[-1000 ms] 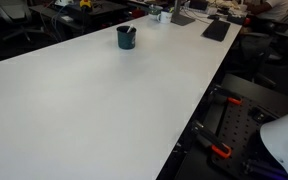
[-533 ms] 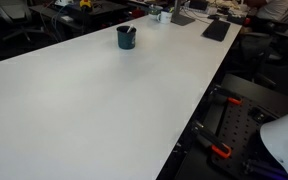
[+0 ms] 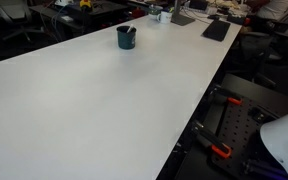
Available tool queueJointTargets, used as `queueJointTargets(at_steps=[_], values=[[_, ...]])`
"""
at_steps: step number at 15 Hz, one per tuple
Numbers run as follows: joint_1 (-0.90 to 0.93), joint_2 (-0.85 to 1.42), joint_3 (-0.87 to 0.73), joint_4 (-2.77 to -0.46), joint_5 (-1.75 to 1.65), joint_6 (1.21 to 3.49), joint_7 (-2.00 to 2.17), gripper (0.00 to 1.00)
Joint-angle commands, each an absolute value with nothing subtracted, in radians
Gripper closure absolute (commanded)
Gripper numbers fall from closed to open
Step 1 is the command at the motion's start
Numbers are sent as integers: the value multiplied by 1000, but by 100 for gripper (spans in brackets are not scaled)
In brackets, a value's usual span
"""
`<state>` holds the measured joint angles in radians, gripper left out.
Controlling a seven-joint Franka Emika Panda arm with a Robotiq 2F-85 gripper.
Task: Remove the marker from the cup
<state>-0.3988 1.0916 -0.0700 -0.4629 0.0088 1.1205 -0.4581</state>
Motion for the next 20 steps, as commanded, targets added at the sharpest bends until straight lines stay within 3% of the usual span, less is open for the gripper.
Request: queueJointTargets(at_steps=[1,8,9,10,16,17,20], values=[[-412,1176,-47,-352,16,1099,-435,0],[-423,1186,-48,-441,32,1225,-428,0],[-430,1255,-37,-320,25,1184,-424,0],[-426,1190,-46,-441,32,1248,-424,0],[-441,1169,-29,-464,63,1254,-345,0],[-437,1261,-34,-322,36,1222,-377,0],[-441,1261,-30,-322,40,1222,-363,0]])
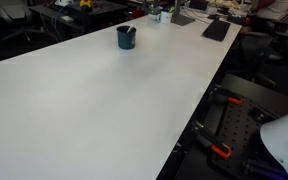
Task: Remove the marker from the cup
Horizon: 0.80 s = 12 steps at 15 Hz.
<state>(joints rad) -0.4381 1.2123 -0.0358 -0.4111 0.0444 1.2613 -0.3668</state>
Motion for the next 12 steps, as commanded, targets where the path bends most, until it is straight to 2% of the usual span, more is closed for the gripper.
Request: queueJointTargets(at_steps=[1,6,7,12], values=[[-441,1261,-30,-322,40,1222,-363,0],[-438,1261,-27,-317,46,1215,-343,0],[-433,1214,-32,-405,51,1252,-346,0],[-433,1212,-24,-425,59,1272,-351,0]])
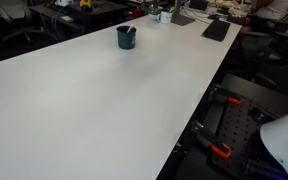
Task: Remove the marker from the cup
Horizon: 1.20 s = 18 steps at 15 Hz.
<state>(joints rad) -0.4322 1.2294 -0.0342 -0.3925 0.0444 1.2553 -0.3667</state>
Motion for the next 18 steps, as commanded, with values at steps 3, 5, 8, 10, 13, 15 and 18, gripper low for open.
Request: queueJointTargets(at_steps=[3,5,8,10,13,15,18], values=[[-439,1206,-15,-434,67,1284,-354,0],[-443,1206,-6,-431,66,1312,-379,0],[-452,1205,16,-433,74,1368,-374,0],[-461,1211,37,-428,89,1433,-379,0],[-469,1217,65,-434,105,1513,-385,0],[-473,1220,81,-446,113,1542,-391,0],[-485,1229,117,-462,131,1544,-445,0]])
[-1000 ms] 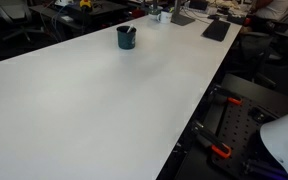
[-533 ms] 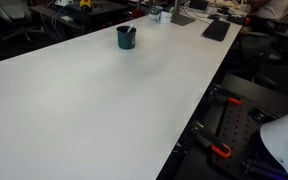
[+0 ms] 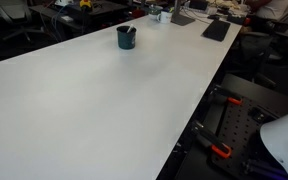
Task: Remove the marker from the cup
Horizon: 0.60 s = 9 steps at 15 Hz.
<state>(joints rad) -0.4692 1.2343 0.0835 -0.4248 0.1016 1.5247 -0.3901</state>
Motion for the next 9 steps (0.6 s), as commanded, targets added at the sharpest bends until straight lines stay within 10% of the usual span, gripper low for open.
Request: queueJointTargets(at_steps=[1,9], values=[[-488,1234,127,-466,133,1538,-458,0],[-496,1274,142,-469,149,1490,-478,0]])
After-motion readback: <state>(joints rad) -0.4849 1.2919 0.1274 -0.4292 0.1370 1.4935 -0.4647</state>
